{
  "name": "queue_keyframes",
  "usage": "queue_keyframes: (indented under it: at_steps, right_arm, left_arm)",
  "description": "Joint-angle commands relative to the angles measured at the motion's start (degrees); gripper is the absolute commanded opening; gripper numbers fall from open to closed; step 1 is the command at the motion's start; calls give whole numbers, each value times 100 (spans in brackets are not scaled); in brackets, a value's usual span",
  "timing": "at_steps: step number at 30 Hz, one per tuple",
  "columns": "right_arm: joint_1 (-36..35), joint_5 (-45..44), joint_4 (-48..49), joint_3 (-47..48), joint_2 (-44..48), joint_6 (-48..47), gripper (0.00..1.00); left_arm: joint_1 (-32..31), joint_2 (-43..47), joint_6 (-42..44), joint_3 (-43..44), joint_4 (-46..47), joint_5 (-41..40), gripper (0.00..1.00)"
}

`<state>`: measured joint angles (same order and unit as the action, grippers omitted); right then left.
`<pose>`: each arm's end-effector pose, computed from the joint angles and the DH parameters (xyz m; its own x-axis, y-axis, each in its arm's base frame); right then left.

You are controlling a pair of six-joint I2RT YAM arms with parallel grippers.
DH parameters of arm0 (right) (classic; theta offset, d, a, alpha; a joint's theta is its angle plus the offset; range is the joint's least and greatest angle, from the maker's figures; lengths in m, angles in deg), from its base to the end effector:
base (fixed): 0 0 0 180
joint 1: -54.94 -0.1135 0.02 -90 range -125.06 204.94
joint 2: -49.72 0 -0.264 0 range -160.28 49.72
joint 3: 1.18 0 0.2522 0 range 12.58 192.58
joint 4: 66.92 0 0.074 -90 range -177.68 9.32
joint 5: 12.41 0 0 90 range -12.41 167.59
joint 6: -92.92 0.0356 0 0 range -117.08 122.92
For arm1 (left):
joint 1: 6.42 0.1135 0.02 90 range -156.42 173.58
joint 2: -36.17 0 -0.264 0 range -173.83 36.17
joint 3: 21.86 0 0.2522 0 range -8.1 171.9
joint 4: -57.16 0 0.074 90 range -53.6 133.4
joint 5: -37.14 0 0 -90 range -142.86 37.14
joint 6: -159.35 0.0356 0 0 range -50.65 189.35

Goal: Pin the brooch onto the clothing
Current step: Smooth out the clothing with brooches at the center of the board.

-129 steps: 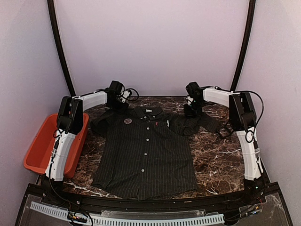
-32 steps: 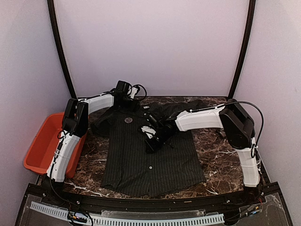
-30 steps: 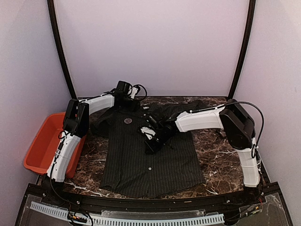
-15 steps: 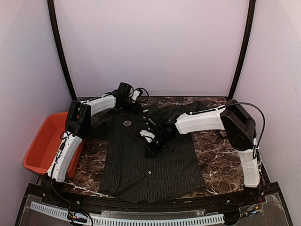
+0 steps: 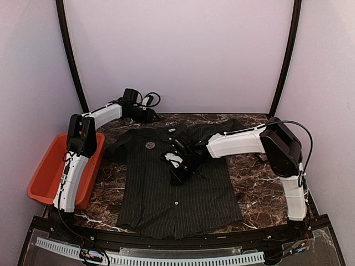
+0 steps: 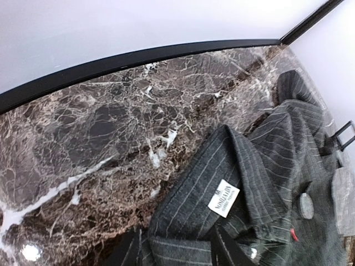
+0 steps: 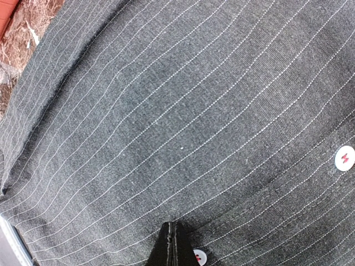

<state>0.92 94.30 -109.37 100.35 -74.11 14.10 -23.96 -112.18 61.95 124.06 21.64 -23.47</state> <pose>0.2540 0.3673 0.1393 -0.6855 -0.6282 -0.3681 -0.7280 0.5966 0.3378 0.5473 -0.1913 0.1768 -0.6628 0.0918 -0.7431 0.5508 0.7321 -0.4008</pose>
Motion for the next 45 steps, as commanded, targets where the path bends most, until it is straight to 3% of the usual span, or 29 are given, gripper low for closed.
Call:
queue_keyframes:
  at_steps: [1, 12, 17, 25, 33, 36, 38, 43, 45]
  right_arm:
    - [-73, -319, -689, -322, -273, 55, 2]
    - [-74, -317, -667, -313, -196, 99, 2]
    - [-74, -262, -637, -322, -203, 121, 2]
    - [-67, -226, -657, -254, -248, 104, 2]
    - [-74, -201, -710, -204, -290, 80, 2]
    - [-72, -190, -718, -190, -300, 71, 2]
    - [-73, -185, -725, -190, -300, 69, 2]
    - [-69, -218, -746, -211, -273, 60, 2]
    - [-74, -218, -738, -232, -248, 60, 2]
  left_arm:
    - [37, 300, -220, -22, -505, 806, 40]
    - [32, -202, -96, 328, -1148, 1115, 40]
    - [31, -140, 52, 291, -1334, 545, 47]
    - [31, 349, -152, -628, -339, 327, 53]
    - [13, 238, -128, -636, -484, 120, 54]
    - [-12, 195, -198, -612, -310, 413, 53]
    - [-12, 104, -352, -534, -148, 716, 51]
    - [-13, -204, -518, -279, -95, 1011, 28]
    - [-13, -254, -533, -248, -55, 1039, 24]
